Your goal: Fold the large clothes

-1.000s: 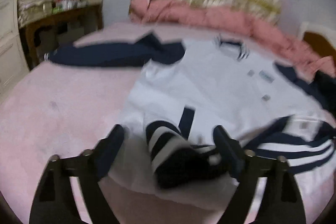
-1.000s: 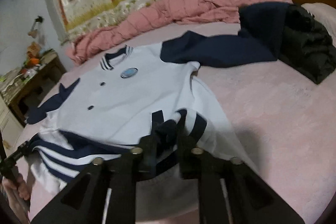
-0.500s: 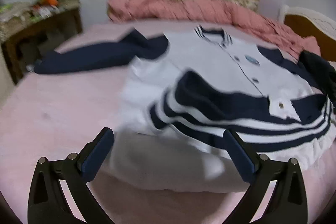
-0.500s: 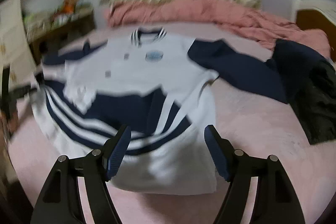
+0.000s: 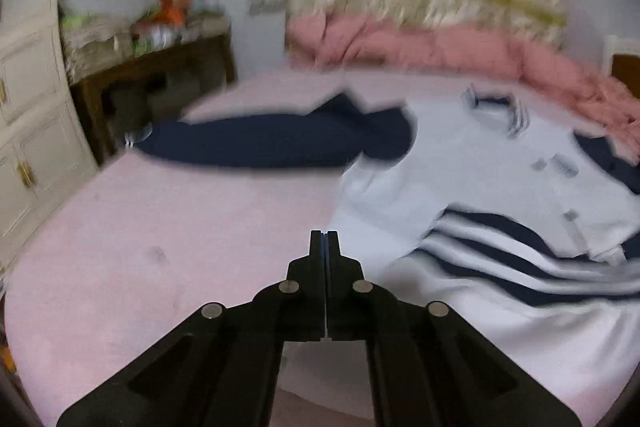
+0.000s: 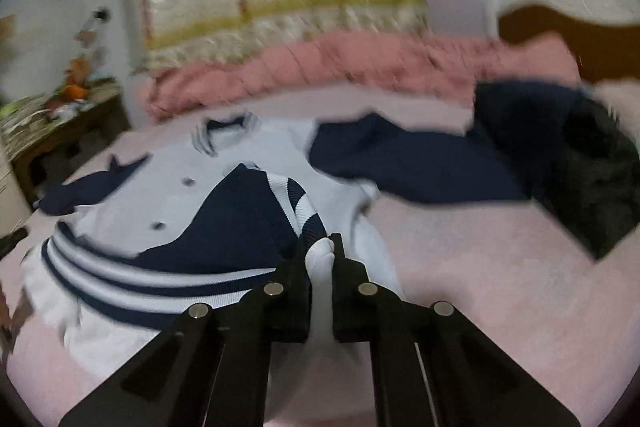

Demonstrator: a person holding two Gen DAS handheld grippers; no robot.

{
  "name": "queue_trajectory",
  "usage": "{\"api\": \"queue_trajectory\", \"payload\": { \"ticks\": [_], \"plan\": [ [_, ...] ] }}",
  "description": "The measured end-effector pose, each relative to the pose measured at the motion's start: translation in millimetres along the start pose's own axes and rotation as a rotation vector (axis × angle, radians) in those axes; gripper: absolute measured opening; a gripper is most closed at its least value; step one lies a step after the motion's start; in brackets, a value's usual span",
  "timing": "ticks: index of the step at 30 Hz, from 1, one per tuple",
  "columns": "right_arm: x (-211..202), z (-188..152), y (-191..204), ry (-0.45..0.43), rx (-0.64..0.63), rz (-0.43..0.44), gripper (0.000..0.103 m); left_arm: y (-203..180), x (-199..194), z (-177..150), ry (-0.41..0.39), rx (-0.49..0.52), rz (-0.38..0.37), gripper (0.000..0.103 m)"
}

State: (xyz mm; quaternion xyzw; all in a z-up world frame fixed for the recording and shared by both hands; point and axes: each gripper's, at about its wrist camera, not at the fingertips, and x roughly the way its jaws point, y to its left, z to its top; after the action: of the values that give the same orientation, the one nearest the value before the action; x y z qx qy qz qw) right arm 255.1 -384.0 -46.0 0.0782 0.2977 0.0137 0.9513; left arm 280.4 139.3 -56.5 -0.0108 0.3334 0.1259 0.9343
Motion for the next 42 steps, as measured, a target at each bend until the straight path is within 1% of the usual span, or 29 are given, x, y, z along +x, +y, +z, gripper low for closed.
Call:
{"api": "queue_trajectory", "payload": {
  "ticks": [1,2,3,5,7,8,10,11,12,13,14,15,17,19,20,21,22,23,24,25,27,30,32,36,37,38,40,41,42],
  "plan": [
    [17,-3,-3,0.065,0.013,0.002,0.008,6,15,-6,0.065,-0.017,-0.054,0.0],
    [35,-7,-3,0.138,0.011,-0.01,0.008,9,24,-11,0.101,-0.029,-0.088,0.0],
    [47,-11,-3,0.185,0.004,-0.042,0.009,12,26,-16,0.105,-0.038,-0.125,0.0],
    [44,-9,-2,0.172,-0.001,-0.046,0.011,14,14,-15,0.062,-0.042,-0.18,0.0],
    [39,-8,-3,0.156,0.005,-0.059,0.025,9,1,-16,0.01,-0.016,-0.197,0.0],
    [39,-8,-4,0.158,0.009,-0.073,0.027,4,-6,-18,-0.011,0.012,-0.206,0.002],
    [32,-8,-5,0.156,0.013,-0.066,0.029,-7,-20,-21,-0.03,0.045,-0.232,0.02],
    [25,-8,-6,0.144,0.015,-0.058,0.032,-12,-24,-20,-0.037,0.053,-0.253,0.05],
    [18,-9,-6,0.129,0.016,-0.056,0.042,-17,-30,-18,-0.045,0.065,-0.282,0.079],
    [12,-9,-5,0.114,0.013,-0.05,0.061,-24,-36,-16,-0.057,0.08,-0.304,0.088],
    [4,-9,-4,0.094,0.006,-0.037,0.068,-29,-38,-16,-0.063,0.094,-0.317,0.094],
    [-4,-11,-2,0.075,-0.003,-0.025,0.071,-36,-39,-16,-0.053,0.108,-0.333,0.095],
    [-13,-13,-2,0.073,-0.021,-0.002,0.073,-46,-26,-13,0.0,0.12,-0.347,0.098],
    [-16,-16,-2,0.098,-0.018,0.004,0.078,-54,-7,-16,0.077,0.128,-0.308,0.096],
    [-17,-18,-4,0.111,-0.012,0.009,0.078,-56,5,-18,0.128,0.128,-0.265,0.072],
    [-17,-20,-5,0.121,-0.008,0.01,0.078,-57,17,-21,0.185,0.121,-0.214,0.041],
    [-17,-22,-6,0.135,0.001,0.007,0.079,-56,19,-21,0.195,0.108,-0.213,0.04],
    [-18,-24,-7,0.141,0.01,0.007,0.079,-53,15,-20,0.166,0.093,-0.203,0.018],
    [-20,-26,-8,0.142,0.018,0.007,0.079,-51,10,-20,0.125,0.094,-0.121,0.004],
    [-24,-28,-8,0.138,0.019,0.005,0.079,-48,5,-20,0.082,0.099,-0.058,0.003],
    [-31,-30,-6,0.122,0.007,-0.006,0.082,-36,-3,-19,0.038,0.047,-0.086,0.003],
    [-41,-32,1,0.098,-0.035,-0.016,0.083,-32,3,-22,0.068,0.032,-0.071,0.004],
    [-46,-33,5,0.084,-0.047,-0.042,0.083,-31,-1,-23,0.046,0.022,-0.033,0.004],
    [-66,-34,3,0.046,-0.03,-0.054,0.083,-16,-25,-29,-0.062,-0.037,0.054,0.003],
    [-72,-34,1,0.035,-0.03,-0.052,0.083,-15,-24,-31,-0.057,-0.033,0.058,0.003],
    [-76,-35,1,0.03,-0.034,-0.05,0.085,-17,-17,-33,-0.02,-0.006,0.033,0.003],
    [-77,-36,1,0.038,-0.052,-0.047,0.086,-28,6,-35,0.086,0.052,0.003,0.003],
    [-76,-37,2,0.05,-0.063,-0.057,0.086,-32,8,-35,0.106,0.08,-0.012,0.002],
    [-74,-38,3,0.057,-0.069,-0.065,0.086,-35,6,-35,0.1,0.103,-0.036,0.005]
  ]
}}
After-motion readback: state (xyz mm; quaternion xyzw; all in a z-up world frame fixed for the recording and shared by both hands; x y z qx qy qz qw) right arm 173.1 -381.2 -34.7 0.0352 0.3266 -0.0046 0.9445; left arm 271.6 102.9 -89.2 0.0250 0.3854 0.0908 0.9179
